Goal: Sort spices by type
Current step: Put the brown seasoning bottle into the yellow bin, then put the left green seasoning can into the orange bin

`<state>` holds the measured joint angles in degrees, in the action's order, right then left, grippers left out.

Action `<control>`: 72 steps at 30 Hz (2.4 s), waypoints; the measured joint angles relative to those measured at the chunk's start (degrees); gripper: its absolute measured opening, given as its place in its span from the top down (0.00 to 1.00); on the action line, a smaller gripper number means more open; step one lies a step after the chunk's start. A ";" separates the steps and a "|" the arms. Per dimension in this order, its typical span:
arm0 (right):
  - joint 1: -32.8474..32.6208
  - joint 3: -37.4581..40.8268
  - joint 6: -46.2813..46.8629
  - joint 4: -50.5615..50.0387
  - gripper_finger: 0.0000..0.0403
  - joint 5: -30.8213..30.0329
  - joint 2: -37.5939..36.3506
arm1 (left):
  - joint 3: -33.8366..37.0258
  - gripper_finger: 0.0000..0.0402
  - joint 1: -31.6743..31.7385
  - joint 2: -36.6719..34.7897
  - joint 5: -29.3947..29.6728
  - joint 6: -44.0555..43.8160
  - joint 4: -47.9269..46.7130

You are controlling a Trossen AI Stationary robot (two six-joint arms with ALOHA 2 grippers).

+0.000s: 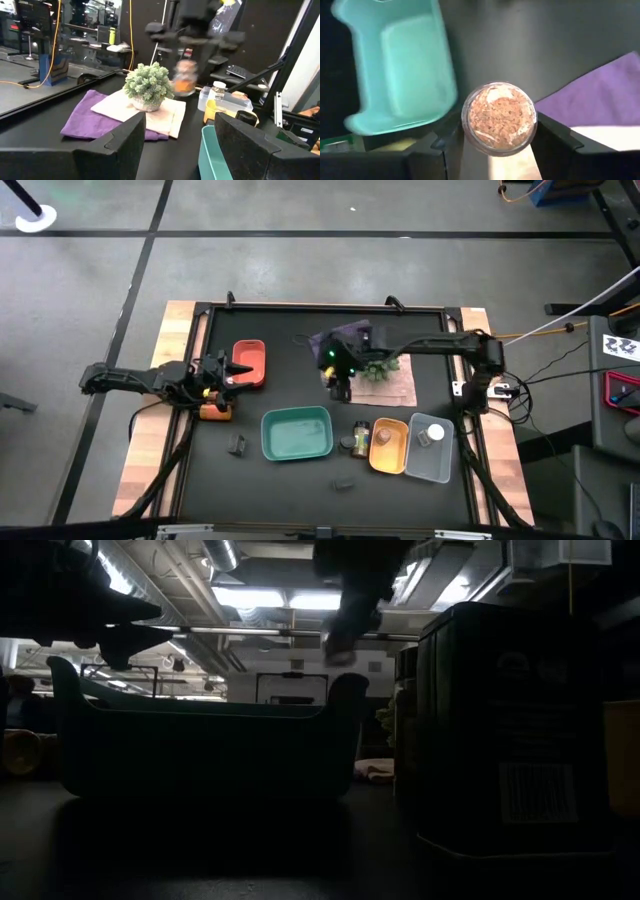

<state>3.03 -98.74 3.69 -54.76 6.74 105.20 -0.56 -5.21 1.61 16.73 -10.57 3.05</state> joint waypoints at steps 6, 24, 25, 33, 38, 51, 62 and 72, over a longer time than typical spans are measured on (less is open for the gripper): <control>-9.69 0.00 12.17 -7.20 0.54 -6.09 -3.24 | 0.00 0.43 0.02 0.00 0.00 0.00 0.00; -42.41 3.03 68.77 -24.12 0.52 -33.39 -3.66 | 0.00 0.43 0.01 0.00 0.00 0.00 -0.03; -43.87 4.30 72.15 -24.09 0.52 -34.52 -3.61 | 0.00 0.43 0.00 0.00 0.00 0.00 -0.04; -51.06 19.17 89.96 -12.33 0.52 -40.21 -3.58 | 0.00 0.43 0.00 0.00 0.00 -0.08 -0.04; -51.54 27.69 93.58 -2.98 0.52 -40.39 -3.55 | 0.00 0.43 0.01 0.00 0.00 -0.15 -0.04; -51.39 36.33 93.64 7.39 0.51 -40.66 -3.55 | 0.00 0.43 0.00 0.00 0.00 -0.17 -0.07; -51.34 36.61 93.58 8.19 0.39 -40.81 -3.55 | 0.00 0.43 0.01 0.00 0.00 -0.17 -0.07; -51.39 36.57 93.42 6.54 0.36 -37.17 -4.87 | 0.00 0.43 0.02 0.00 0.00 -1.30 0.17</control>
<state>-48.36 -62.17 97.12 -48.21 -30.42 100.33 -0.56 -5.19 1.61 16.73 -11.87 3.22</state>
